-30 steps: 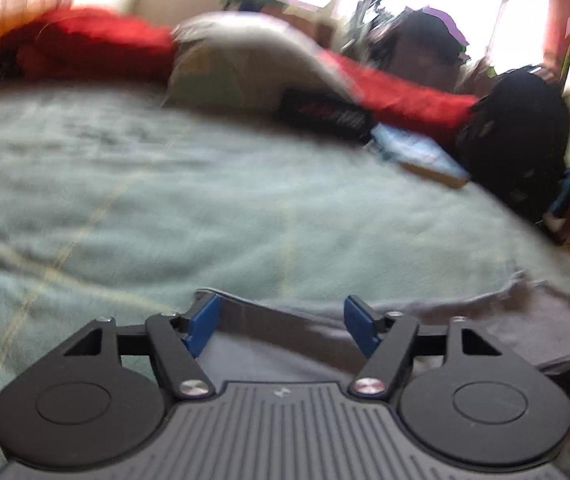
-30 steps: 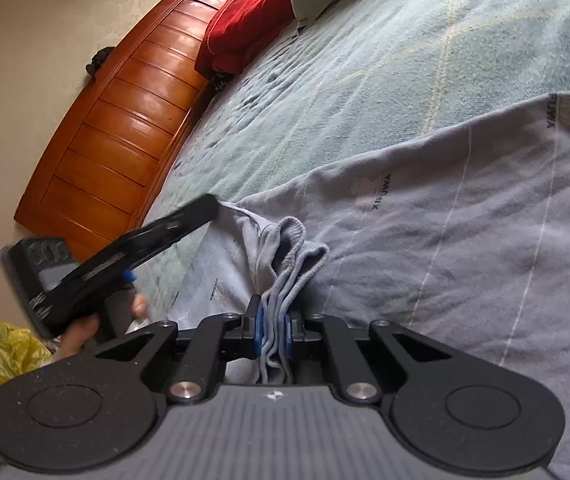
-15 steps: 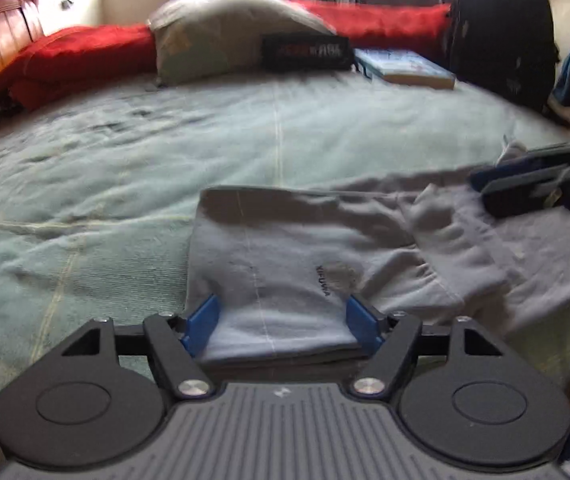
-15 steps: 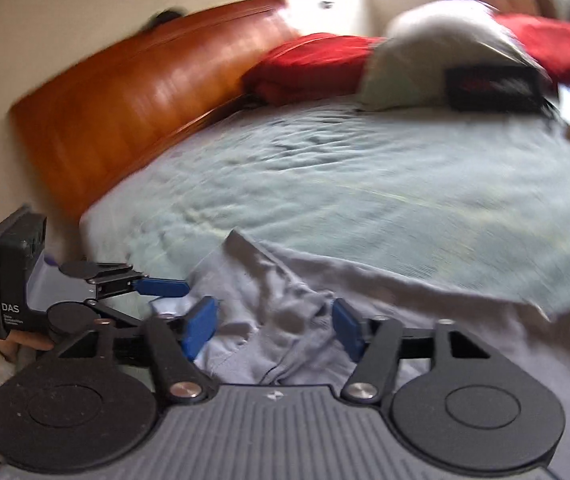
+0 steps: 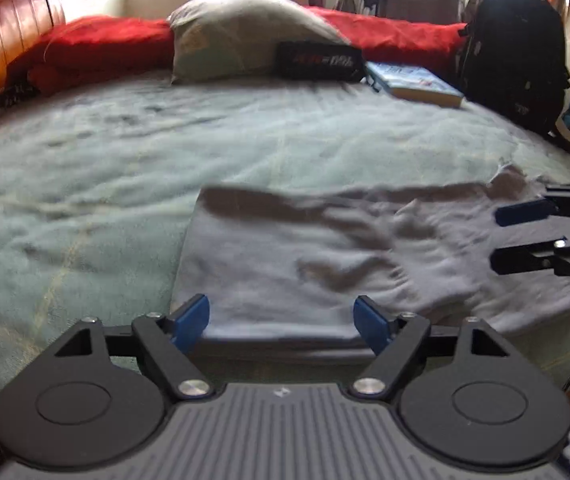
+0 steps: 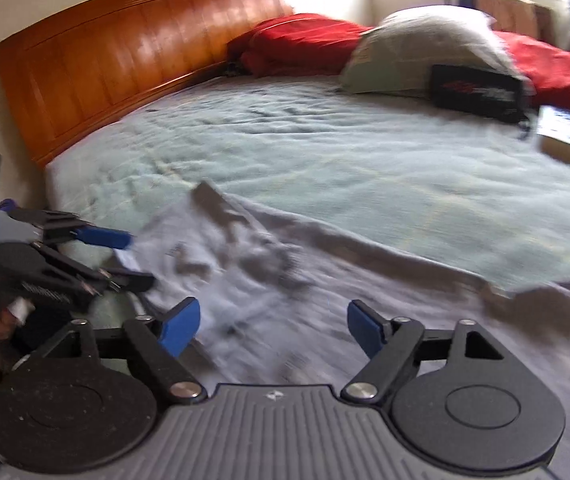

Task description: Fold clothes

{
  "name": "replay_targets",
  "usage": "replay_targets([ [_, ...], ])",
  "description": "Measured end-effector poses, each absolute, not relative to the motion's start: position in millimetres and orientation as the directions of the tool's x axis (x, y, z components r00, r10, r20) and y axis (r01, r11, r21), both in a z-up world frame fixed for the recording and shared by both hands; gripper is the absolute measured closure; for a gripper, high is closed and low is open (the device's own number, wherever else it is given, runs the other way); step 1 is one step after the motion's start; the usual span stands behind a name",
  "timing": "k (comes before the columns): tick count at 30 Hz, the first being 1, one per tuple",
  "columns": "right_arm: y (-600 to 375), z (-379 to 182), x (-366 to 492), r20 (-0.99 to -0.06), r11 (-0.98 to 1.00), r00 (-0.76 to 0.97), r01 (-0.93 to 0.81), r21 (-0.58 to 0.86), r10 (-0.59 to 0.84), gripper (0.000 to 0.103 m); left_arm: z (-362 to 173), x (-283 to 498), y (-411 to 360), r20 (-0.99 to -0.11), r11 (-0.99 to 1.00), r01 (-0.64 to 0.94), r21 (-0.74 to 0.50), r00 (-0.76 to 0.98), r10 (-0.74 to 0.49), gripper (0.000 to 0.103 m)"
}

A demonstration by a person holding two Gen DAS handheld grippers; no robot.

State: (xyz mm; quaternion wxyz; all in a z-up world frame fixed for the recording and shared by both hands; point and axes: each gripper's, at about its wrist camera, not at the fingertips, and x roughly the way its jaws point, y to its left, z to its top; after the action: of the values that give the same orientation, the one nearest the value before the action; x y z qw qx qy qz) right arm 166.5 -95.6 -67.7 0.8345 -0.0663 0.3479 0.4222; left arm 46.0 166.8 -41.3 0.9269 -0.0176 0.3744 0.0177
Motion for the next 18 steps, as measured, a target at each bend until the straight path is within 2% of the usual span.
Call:
replay_targets([
  [5,-172.3,-58.2,160.8,-0.641,0.806,0.594,-0.588,0.067,0.486,0.004,-10.3,50.7,119.9,-0.655,0.997,0.02,0.072,0.755,0.032,0.019],
  [10,-249.9,-71.2,147.3,-0.653,0.919,0.695,-0.393,0.005,0.301,0.003,-6.5,67.2,62.8,-0.631,0.991,0.078,0.106,0.775,0.007,0.015],
  [13,-277.2,-92.6,138.4,-0.678,0.941,0.691,-0.339,0.001,0.25,0.002,-24.0,71.0,35.6,-0.647,0.992,0.062,0.106,0.763,0.022,0.015],
  [18,-300.9,-101.6,117.4,-0.671,0.939,0.689,-0.344,0.026,0.272,0.0,-67.6,71.7,17.8,-0.7,0.997,0.01,0.082,0.713,0.051,0.014],
])
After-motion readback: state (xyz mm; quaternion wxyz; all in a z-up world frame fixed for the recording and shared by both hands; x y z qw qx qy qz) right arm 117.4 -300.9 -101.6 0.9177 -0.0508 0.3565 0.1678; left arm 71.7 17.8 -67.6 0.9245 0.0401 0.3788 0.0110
